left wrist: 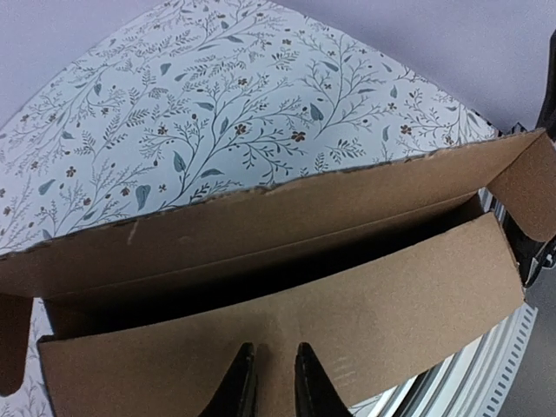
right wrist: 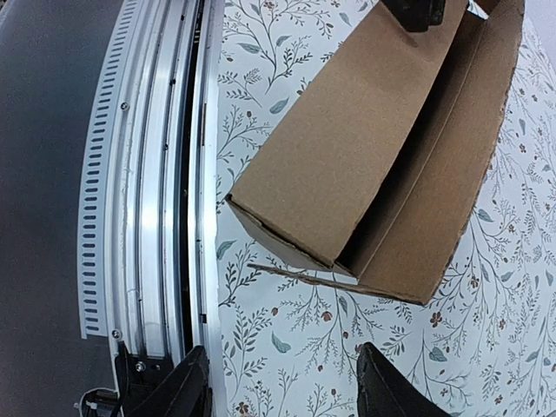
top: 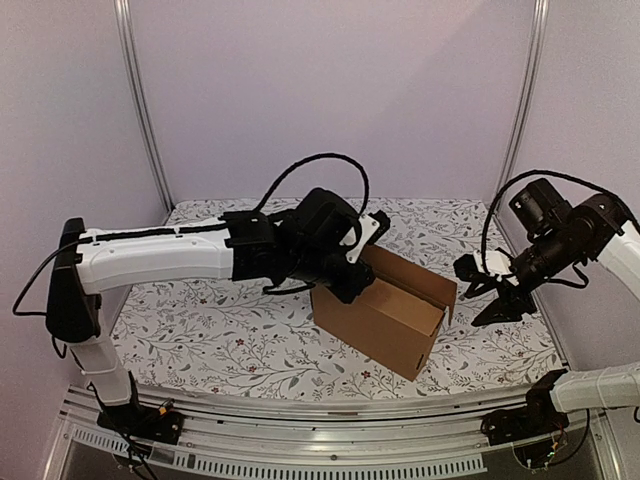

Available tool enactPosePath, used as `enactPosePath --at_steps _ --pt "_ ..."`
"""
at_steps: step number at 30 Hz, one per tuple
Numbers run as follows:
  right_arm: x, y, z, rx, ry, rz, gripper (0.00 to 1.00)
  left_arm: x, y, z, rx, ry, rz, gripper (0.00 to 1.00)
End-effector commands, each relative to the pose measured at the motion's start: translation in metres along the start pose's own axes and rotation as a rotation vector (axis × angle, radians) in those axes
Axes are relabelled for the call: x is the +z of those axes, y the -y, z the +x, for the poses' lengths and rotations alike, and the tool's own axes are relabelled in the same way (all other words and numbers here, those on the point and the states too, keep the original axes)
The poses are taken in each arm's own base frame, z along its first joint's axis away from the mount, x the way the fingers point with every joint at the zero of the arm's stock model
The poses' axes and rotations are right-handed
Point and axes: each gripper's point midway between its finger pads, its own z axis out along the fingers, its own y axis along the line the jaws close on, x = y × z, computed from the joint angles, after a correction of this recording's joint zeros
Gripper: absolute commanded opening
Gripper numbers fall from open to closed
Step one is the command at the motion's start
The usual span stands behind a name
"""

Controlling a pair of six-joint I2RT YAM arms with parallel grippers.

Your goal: Fold the paper box

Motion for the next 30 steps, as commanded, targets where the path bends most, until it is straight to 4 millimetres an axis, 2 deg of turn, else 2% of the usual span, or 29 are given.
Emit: enactPosePath --at_steps 1,9,14,19,24,27,30 --pt "0.0 0.016 0.001 -0.012 -0.034 0.043 0.55 0.018 0.018 -0.004 0.031 0.007 0.062 0.17" --pt "0.008 0.035 -0.02 0.018 0.032 0.037 0.49 0.04 0.017 0.015 0.051 -0.047 0.049 0.16" --pt "0.013 0.04 -0.021 0.028 0.028 0.02 0.45 0.04 0.018 0.015 0.05 -0.046 0.059 0.16" --pt "0.004 0.019 -0.011 -0.01 -0.025 -0.048 0.44 0.03 0.016 0.01 0.054 -0.026 0.048 0.16" --pt "-0.025 0.0 -0.004 -0.064 -0.088 -0.045 0.44 0.018 0.021 -0.002 0.086 0.018 0.059 0.16" --pt "-0.036 0.015 0.002 -0.049 -0.119 0.052 0.44 0.016 0.025 -0.006 0.099 0.029 0.062 0.17" --pt "-0.048 0.06 0.012 0.08 -0.057 0.206 0.46 0.012 0.03 -0.011 0.118 0.045 0.059 0.17"
